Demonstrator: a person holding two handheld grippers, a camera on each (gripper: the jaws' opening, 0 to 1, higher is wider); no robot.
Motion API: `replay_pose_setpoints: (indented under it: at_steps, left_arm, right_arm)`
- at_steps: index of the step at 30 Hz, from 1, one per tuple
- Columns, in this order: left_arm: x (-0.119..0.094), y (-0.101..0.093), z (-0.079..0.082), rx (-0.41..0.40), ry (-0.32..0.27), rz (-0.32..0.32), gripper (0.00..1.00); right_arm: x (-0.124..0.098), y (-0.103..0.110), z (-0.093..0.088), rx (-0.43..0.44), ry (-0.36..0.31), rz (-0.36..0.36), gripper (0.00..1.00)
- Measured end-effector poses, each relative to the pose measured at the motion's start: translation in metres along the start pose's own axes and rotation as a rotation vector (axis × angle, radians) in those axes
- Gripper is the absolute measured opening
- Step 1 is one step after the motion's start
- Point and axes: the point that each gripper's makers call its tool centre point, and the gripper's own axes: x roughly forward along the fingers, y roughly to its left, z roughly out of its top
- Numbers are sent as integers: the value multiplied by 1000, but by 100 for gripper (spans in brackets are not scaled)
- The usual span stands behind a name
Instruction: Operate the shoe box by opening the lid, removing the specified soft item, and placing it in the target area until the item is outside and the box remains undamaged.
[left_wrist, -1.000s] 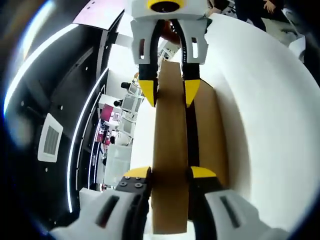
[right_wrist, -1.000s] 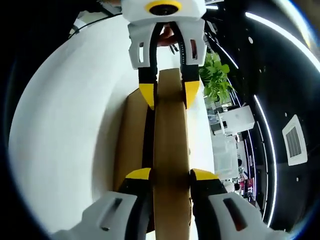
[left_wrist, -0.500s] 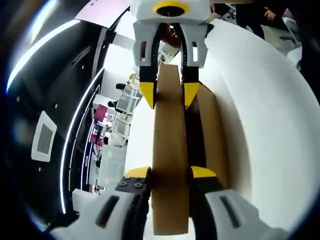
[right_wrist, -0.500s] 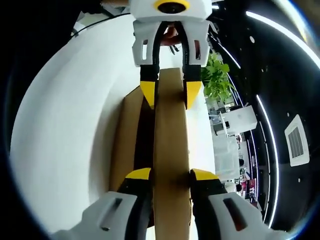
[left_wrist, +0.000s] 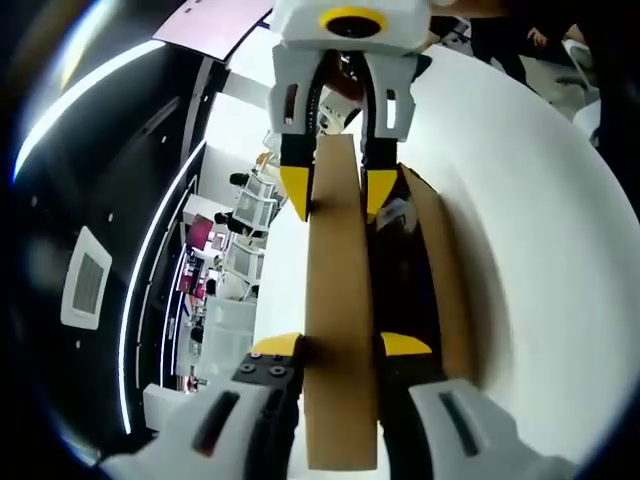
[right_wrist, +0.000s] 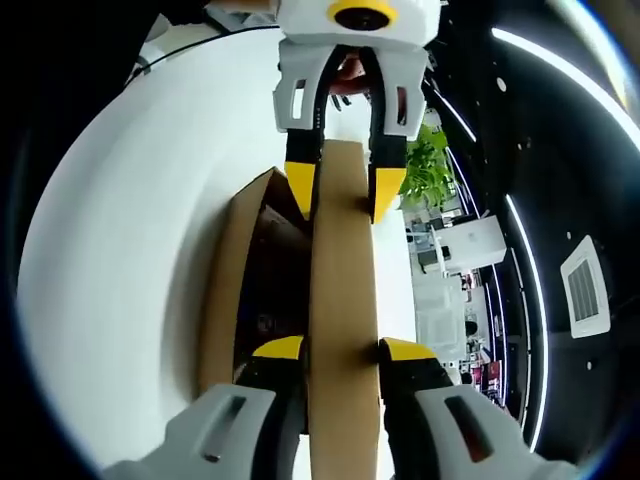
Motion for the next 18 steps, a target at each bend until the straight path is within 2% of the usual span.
replay_pose_setpoints:
  at_steps: [4,18]
  left_arm:
    - [1,1,1,-4,-8,7,29]
    - [0,28,0,0,-22,46,28]
  right_arm:
    - [1,-5,0,-7,5,-17,27]
    - [7,-26,1,-29,22,-90,26]
